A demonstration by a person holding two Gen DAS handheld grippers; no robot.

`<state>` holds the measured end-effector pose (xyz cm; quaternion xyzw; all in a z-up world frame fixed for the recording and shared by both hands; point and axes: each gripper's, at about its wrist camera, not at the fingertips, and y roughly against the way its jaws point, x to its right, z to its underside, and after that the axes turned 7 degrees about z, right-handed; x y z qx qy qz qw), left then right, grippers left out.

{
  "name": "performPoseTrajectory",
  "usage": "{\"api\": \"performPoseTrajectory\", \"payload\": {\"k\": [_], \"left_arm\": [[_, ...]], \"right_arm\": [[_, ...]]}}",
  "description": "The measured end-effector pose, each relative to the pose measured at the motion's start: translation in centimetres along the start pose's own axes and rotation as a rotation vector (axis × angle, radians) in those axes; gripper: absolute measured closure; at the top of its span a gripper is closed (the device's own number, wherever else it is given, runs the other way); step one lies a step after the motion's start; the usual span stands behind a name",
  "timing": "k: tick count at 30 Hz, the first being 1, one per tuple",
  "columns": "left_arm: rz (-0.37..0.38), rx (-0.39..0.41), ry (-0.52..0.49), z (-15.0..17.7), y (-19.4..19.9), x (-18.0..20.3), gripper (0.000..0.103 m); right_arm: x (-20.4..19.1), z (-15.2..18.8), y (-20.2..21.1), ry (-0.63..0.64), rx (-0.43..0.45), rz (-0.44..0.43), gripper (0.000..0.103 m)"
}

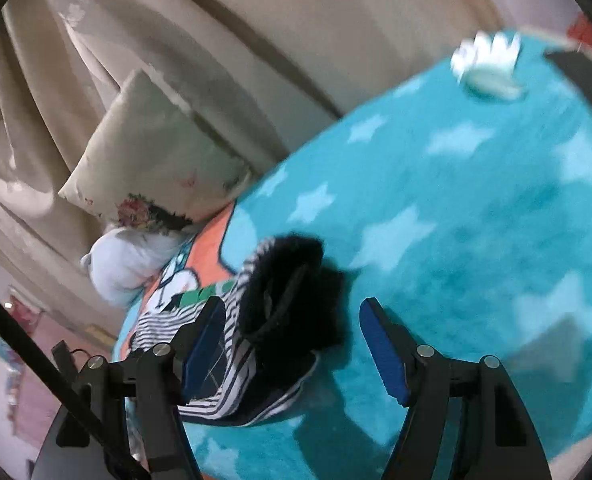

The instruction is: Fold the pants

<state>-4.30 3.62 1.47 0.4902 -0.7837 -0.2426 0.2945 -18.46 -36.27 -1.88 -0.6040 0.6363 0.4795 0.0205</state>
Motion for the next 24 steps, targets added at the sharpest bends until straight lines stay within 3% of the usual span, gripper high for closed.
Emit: {"api": "performPoseTrajectory", "payload": {"k": [3,4,6,8,11,15,18,20,22,24], "left_arm": [[-0.005,0.003,-0.006,0.1,0.0,0.1,0.032],[-0.011,0.005,-0.013,0.1,0.0,0.2,0.032],[-0.032,0.008,-0.028,0.2,-0.1,0.4,0.032],[-0.061,0.008,-0.039,0.3,-0.1,0.9,0.032],[-0.095,0.006,-0.035,0.2,0.1,1.4,0.032],[-0.09,-0.002,-0.031,0.1,-0.2,2.4,0.026],[-0.121,-0.011,-0.065,0.4,-0.8,3.4,0.02],[-0.129,-0.014,-0.078,0.6,-0.7,3.6,0.02],[-0.098,-0.015,-0.06,0.5,0.2,3.3,0.02],[-0.062,0.002,-0.036,0.3,1.7,2.7,0.02]], "right_arm": [[-0.3,0.4,-1.5,-0.002,0.02,-0.024,0.03],[-0.7,0.4,-1.8,0.015,0.02,-0.023,0.051],[-1.5,0.4,-3.4,0.024,-0.064,-0.065,0.084],[-1.8,0.2,-4.3,0.018,-0.091,-0.104,0.086],[-2.1,-0.8,-2.9,0.056,-0.017,-0.081,0.087],[-1.8,-2.2,-0.1,0.105,0.058,-0.015,0.089],[-1.5,-2.5,0.0,0.133,0.061,0.058,0.088],[-1.1,-2.2,-1.1,0.143,0.018,0.109,0.084],[-0.6,-2.0,-1.5,0.135,0.014,0.153,0.069],[0.0,-1.8,-0.9,0.119,0.024,0.152,0.06]]}}
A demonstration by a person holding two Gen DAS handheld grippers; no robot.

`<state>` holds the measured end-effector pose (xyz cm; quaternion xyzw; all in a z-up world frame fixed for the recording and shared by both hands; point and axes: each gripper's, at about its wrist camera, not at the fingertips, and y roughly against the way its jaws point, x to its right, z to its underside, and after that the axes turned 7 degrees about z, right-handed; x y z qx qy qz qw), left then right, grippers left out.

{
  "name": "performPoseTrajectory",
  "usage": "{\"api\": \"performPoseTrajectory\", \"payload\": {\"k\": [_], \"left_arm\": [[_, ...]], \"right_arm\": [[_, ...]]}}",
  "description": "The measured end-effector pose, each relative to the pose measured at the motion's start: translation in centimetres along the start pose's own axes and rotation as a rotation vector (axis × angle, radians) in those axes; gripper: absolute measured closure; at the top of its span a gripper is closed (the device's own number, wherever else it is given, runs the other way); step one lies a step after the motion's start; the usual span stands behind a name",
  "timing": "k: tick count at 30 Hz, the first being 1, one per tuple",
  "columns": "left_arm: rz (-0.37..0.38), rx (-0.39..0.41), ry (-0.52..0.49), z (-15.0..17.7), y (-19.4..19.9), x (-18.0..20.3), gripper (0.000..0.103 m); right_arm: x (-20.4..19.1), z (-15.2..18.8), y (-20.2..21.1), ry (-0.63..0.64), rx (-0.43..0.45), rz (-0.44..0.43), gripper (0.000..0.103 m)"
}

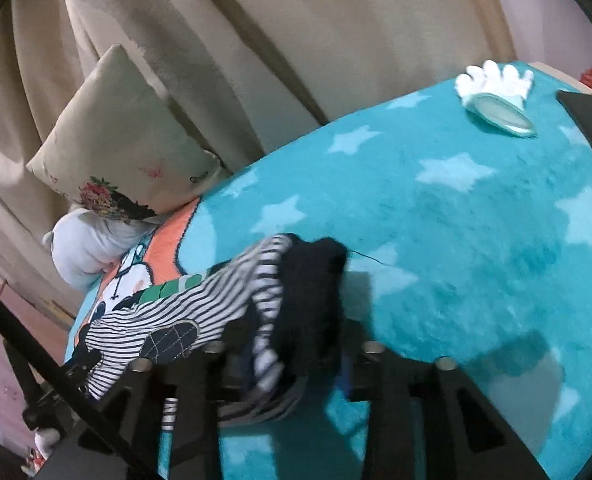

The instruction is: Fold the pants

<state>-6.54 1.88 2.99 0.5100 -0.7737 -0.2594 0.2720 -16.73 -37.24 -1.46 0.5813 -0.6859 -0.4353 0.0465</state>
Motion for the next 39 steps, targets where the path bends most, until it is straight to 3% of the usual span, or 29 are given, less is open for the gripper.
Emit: {"api": "performPoseTrajectory", "payload": {"k": [3,8,11,15,16,20,26,28,32,35,39], "left_arm": [[-0.029,0.049,0.047,-0.2,2.2,-1.4,0.02],[-0.103,0.09,0.176,-0.5,3.9,-5.3,0.02],[-0.121,0.086,0.26,-0.1,4.2,-7.6,0.02],[-0.133,0.083,0.298,0.6,4.6,-9.0,0.02],[-0.136,0.087,0.299,0.8,4.8,-9.2,0.02],[-0.152,0.111,0.277,0.7,5.9,-9.2,0.02],[-0.15,0.141,0.264,0.9,7.9,-9.4,0.02],[-0.15,0.145,0.257,1.0,8.3,-9.4,0.02],[-0.134,0.152,0.224,0.7,8.4,-8.3,0.02],[-0.096,0.141,0.172,-0.2,8.0,-6.2,0.02],[0.004,0.133,0.075,-1.8,7.3,-1.9,0.02]], "right_arm": [[1.0,0.0,2.4,-0.025,0.048,0.018,0.049],[1.1,-0.7,6.6,-0.014,0.162,0.11,0.049],[-1.8,-1.0,7.1,0.057,0.184,0.062,0.049],[-8.4,0.0,4.5,0.218,0.096,-0.045,0.051],[-9.9,0.6,3.4,0.254,0.063,-0.068,0.057],[-18.1,3.5,-1.1,0.409,-0.056,-0.191,0.058],[-24.9,8.2,-6.6,0.491,-0.247,-0.335,0.058],[-25.5,9.9,-7.6,0.493,-0.297,-0.344,0.058],[-25.7,11.6,-6.2,0.532,-0.286,-0.391,0.058],[-23.9,11.2,-3.9,0.525,-0.231,-0.393,0.058],[-18.8,8.0,-1.7,0.417,-0.11,-0.287,0.055]]}}
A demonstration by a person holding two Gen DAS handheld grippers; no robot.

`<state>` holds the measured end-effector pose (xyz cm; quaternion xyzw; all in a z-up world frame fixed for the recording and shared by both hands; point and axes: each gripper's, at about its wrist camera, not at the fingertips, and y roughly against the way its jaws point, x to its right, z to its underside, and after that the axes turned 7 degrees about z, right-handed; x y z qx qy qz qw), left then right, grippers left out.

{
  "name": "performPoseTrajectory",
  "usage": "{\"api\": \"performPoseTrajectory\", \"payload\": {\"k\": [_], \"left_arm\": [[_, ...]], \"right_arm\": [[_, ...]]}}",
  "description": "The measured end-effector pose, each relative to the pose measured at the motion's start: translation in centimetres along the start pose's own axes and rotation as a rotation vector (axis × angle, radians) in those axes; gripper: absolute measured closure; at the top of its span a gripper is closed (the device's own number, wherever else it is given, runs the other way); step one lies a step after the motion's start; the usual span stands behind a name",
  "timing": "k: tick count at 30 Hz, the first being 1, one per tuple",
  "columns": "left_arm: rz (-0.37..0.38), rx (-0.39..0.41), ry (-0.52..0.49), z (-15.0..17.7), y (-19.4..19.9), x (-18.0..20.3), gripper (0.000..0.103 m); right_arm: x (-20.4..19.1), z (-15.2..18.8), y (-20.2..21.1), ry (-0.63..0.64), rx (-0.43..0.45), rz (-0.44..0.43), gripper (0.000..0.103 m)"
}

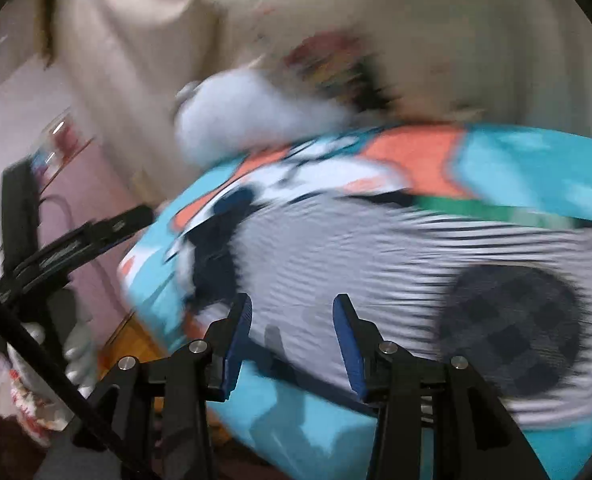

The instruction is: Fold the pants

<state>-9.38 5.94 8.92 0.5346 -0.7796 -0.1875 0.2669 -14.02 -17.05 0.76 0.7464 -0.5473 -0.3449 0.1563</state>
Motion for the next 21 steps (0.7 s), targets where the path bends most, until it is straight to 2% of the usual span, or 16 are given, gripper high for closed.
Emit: {"api": "performPoseTrajectory", "payload": {"k": [3,5,7,9,11,12,13,17,21], "left_arm": [[0.117,-0.049,-0.035,-0.9,-1.9,3.8,0.02],[0.196,-0.098,-0.056,-1.6,-3.5,6.8,0.02],[0.253,-0.133,-0.09,-2.2,-5.1,9.7,0.02],[0.302,-0.168,-0.127,-2.8,-7.0,12.9,0.02],[0.369,-0.21,-0.153,-3.4,-9.1,16.2,0.019],[0.39,-0.23,-0.162,-3.5,-10.0,17.4,0.019],[0.406,-0.251,-0.175,-3.6,-11.1,18.8,0.019],[0.485,-0.381,-0.212,-3.2,-16.2,24.0,0.019],[0.546,-0.496,-0.203,-2.7,-20.5,26.9,0.019]], "right_arm": [[6.3,0.2,3.0,-0.162,0.071,0.138,0.052],[10.6,0.8,5.1,-0.299,0.103,0.191,0.052],[13.8,2.0,7.8,-0.413,0.162,0.19,0.052],[16.0,3.3,11.1,-0.493,0.259,0.143,0.052],[16.9,4.1,13.7,-0.521,0.334,0.165,0.046],[17.0,4.4,14.4,-0.519,0.351,0.182,0.04],[17.2,4.5,14.9,-0.513,0.36,0.193,0.039],[17.8,4.3,14.1,-0.486,0.304,0.198,0.039],[17.5,4.3,13.2,-0.456,0.258,0.183,0.039]]}}
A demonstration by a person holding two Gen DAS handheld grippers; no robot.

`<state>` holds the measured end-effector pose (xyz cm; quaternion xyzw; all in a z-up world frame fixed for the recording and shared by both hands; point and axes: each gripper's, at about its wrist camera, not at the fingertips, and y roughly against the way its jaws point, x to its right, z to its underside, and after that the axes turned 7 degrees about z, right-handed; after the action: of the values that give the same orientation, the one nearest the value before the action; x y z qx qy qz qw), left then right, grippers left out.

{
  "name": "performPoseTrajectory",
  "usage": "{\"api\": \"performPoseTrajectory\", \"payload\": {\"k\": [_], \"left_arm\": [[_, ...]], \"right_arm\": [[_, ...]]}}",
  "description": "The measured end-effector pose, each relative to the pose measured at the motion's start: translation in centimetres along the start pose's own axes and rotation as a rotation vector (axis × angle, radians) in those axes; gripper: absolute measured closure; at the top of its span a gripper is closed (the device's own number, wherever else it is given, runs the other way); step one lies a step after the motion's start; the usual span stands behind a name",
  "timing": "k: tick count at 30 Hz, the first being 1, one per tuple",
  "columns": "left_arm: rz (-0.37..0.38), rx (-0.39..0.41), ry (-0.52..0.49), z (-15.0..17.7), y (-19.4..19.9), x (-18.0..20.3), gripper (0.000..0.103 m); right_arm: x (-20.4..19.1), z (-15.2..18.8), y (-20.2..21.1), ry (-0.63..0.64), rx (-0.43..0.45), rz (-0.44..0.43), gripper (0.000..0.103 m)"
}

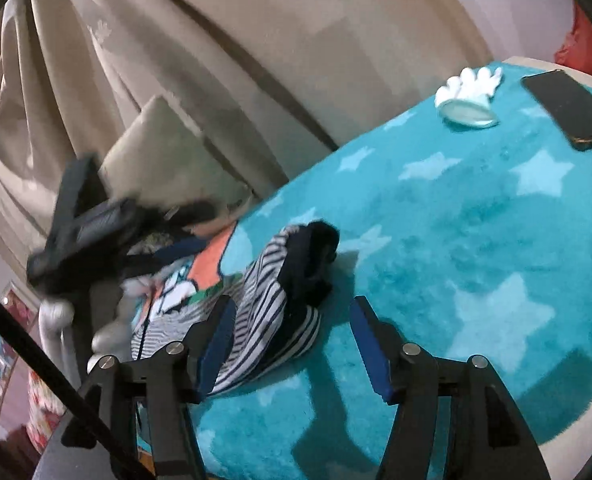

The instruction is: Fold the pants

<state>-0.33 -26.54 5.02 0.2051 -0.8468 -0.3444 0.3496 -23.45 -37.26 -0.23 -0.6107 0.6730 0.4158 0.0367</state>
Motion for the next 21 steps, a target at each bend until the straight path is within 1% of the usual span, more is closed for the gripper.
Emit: {"api": "performPoseTrajectory", "payload": {"k": [4,7,8,9,10,11,12,13,14,17,21], "left_arm": [[0.033,-0.084,0.027,-0.8,-3.7,-0.7,0.019],[0.081,-0.159,0.041,-0.2,-5.7,-0.9,0.02],[0.102,-0.182,0.035,0.2,-6.1,-0.8,0.03],[0.11,-0.193,0.029,0.5,-6.2,-0.6,0.038],[0.117,-0.199,0.017,0.7,-6.2,-0.5,0.06],[0.143,-0.213,0.015,0.9,-6.1,-0.4,0.08],[0.157,-0.213,0.018,1.0,-5.8,-0.5,0.081],[0.159,-0.193,0.015,1.1,-5.2,-0.5,0.083],[0.164,-0.174,0.014,1.2,-4.5,-0.6,0.085],[0.171,-0.111,0.041,1.7,-2.0,-1.4,0.086],[0.122,0.011,0.083,2.9,3.0,-3.5,0.085]], "right_arm": [[-0.5,0.5,-1.5,0.02,-0.036,-0.018,0.039],[-0.7,0.6,-2.9,0.024,-0.061,-0.018,0.039],[-0.7,0.7,-3.3,0.022,-0.055,-0.023,0.04],[-0.7,0.6,-3.4,0.023,-0.048,-0.03,0.05],[-0.8,0.6,-3.6,0.023,-0.047,-0.045,0.068],[-0.9,0.5,-3.7,0.021,-0.055,-0.057,0.074],[-0.9,0.3,-3.9,0.017,-0.065,-0.074,0.081],[-1.0,0.2,-4.0,0.016,-0.07,-0.089,0.085],[-1.5,0.0,-4.0,0.027,-0.071,-0.097,0.086],[-3.4,-0.3,-3.8,0.085,-0.063,-0.102,0.087],[-7.0,-0.5,-3.8,0.195,-0.06,-0.119,0.087]]}}
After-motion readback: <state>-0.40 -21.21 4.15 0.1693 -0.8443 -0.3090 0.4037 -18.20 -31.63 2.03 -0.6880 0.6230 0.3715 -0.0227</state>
